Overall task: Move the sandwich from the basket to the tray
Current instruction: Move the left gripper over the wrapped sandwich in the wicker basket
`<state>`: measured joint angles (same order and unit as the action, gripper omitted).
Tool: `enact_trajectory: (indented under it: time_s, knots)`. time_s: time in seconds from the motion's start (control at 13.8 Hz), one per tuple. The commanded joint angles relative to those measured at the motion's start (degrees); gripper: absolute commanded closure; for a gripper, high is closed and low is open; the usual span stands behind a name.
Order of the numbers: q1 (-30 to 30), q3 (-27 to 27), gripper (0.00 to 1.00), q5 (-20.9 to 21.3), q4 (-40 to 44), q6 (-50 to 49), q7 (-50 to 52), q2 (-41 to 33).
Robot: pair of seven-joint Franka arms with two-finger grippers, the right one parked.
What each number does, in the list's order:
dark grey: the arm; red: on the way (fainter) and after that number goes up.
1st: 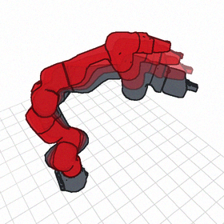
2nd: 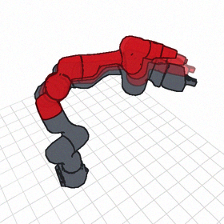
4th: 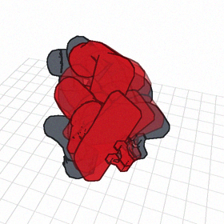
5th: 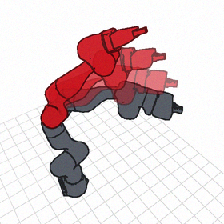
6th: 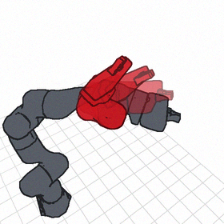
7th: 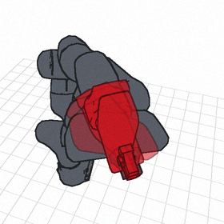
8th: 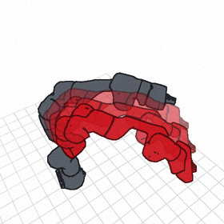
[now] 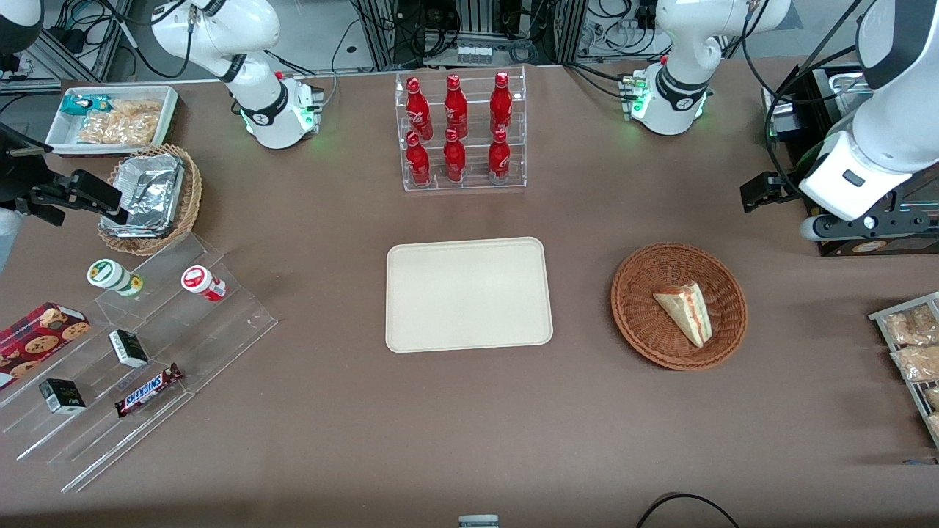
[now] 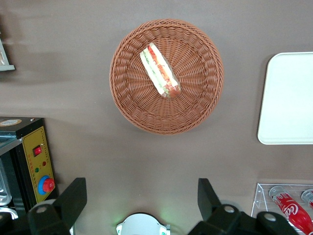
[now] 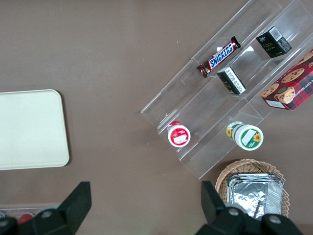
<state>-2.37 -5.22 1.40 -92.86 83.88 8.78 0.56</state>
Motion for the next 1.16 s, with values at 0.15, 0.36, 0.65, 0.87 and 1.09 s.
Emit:
enact_trajectory:
  time_s: [0.15,0.36,0.65,0.87,1.09]
  knots:
    - [0.09,-0.31,0.0,-0.26,0.66,0.84,-1.14,1.9]
    - [0.0,-0.32,0.0,0.09,0.58,1.19,-0.61,6.11]
    - [0.09,-0.31,0.0,0.18,-4.42,5.48,-0.52,8.23]
    - [0.09,-0.31,0.0,0.18,-11.1,13.56,-0.43,8.32]
    - [0.09,-0.31,0.0,0.18,-19.18,25.77,1.31,8.32]
